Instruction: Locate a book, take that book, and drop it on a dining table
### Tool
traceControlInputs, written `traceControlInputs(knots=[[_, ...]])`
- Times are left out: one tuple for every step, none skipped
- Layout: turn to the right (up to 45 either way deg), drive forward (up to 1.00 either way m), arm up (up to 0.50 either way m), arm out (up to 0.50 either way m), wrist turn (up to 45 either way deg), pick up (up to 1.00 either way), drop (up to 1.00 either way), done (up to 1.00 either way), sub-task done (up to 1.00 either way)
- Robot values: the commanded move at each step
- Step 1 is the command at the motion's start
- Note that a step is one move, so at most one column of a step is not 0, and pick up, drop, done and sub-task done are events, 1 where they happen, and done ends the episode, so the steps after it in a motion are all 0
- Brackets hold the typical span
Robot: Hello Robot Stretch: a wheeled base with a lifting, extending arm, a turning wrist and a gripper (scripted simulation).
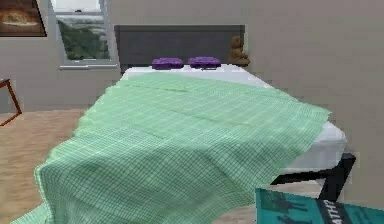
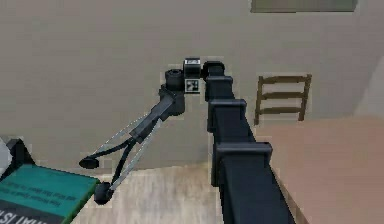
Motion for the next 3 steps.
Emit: traceControlInputs(knots=[[-24.0,0.00,0.00,0.00,0.0,0.00,0.00,0.00,0.00],[45.0,0.00,0.00,0.00,0.0,0.00,0.00,0.00,0.00],[45.0,0.00,0.00,0.00,0.0,0.00,0.00,0.00,0.00]])
